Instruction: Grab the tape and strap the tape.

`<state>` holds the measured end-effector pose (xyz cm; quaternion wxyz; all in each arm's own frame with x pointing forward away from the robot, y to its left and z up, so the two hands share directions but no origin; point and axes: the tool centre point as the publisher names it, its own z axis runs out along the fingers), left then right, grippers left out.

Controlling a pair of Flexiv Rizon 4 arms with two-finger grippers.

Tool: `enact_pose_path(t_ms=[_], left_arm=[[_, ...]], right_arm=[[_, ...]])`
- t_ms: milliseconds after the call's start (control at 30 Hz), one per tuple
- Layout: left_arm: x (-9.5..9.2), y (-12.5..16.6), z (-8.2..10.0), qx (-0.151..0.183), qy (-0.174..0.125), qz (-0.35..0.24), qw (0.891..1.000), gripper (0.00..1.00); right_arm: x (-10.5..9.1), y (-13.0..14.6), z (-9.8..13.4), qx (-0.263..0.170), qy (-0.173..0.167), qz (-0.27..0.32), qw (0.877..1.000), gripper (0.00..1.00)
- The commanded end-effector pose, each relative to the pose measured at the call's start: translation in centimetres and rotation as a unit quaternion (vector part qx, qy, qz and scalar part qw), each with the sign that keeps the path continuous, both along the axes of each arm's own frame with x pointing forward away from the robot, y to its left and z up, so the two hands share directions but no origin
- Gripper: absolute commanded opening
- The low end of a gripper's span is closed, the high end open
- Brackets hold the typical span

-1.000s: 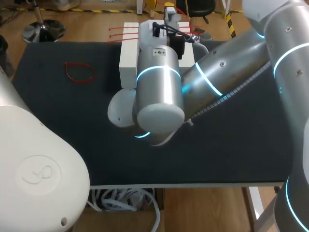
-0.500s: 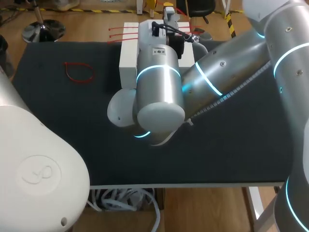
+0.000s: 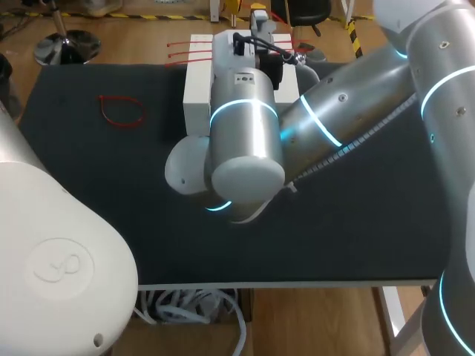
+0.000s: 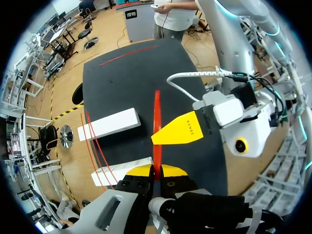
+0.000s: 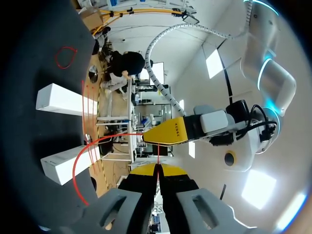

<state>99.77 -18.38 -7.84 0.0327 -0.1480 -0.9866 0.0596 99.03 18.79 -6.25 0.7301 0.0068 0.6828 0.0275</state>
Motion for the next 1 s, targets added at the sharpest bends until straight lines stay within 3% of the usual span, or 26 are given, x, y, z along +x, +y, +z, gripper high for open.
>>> enact_pose_path(t_ms=[33, 1000], left_arm=[[0.0, 0.0, 0.1, 0.001, 0.0, 0.0, 1.0, 0.0], [0.0, 0.0, 0.1, 0.001, 0.0, 0.0, 1.0, 0.0]], right_arm=[[0.3, -0.1, 0.4, -0.002, 0.003, 0.003, 1.0, 0.0], [0.3, 1.0, 0.2, -0.003, 0.01, 0.018, 1.0, 0.0]])
